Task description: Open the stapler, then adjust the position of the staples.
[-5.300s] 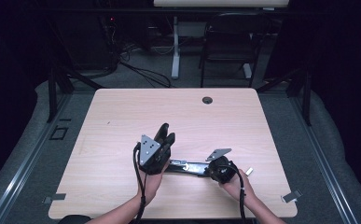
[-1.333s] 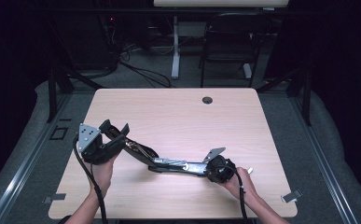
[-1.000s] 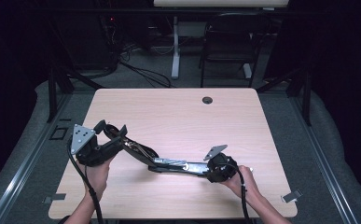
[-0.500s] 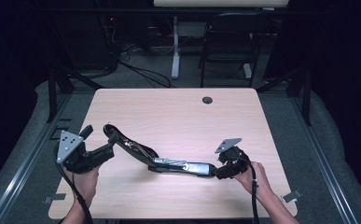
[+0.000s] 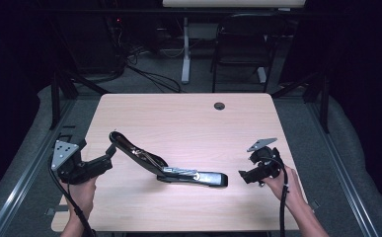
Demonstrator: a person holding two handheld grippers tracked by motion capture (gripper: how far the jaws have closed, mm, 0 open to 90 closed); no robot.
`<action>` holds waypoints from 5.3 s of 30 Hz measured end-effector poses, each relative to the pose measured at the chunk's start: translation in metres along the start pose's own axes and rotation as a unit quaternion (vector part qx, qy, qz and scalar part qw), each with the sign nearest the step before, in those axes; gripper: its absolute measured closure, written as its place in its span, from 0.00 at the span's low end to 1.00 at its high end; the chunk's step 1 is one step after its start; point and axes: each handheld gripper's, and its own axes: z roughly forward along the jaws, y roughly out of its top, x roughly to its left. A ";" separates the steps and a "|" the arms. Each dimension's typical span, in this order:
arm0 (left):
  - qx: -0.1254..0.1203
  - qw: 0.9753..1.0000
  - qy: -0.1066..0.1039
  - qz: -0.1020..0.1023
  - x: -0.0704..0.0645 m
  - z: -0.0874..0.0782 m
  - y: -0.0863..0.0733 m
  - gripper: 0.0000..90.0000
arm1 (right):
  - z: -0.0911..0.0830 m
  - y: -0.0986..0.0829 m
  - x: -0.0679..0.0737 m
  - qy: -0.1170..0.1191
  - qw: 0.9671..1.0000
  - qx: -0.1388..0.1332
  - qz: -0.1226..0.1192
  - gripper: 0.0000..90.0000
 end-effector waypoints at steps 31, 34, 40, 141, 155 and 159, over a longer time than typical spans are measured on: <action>0.140 0.989 -0.033 -0.040 0.043 0.031 -0.029 0.00 | 0.022 -0.029 -0.058 0.052 0.990 0.093 0.093 0.08; 0.145 0.988 -0.040 -0.043 0.044 0.033 -0.029 0.00 | 0.029 -0.032 -0.059 0.063 0.988 0.119 0.076 0.16; 0.142 0.988 -0.036 -0.037 0.043 0.036 -0.029 0.00 | 0.035 -0.034 -0.057 0.082 0.985 0.140 0.058 0.36; 0.143 0.988 -0.040 -0.041 0.036 0.036 -0.024 0.00 | 0.035 0.000 0.001 0.100 0.992 0.068 -0.045 0.19; 0.134 0.990 -0.048 -0.017 0.021 0.036 -0.018 0.00 | 0.041 0.001 0.010 0.083 0.992 0.093 0.028 0.23; 0.127 0.991 -0.046 -0.017 0.019 0.035 -0.017 0.00 | 0.045 0.003 0.012 0.086 0.990 0.105 0.028 0.24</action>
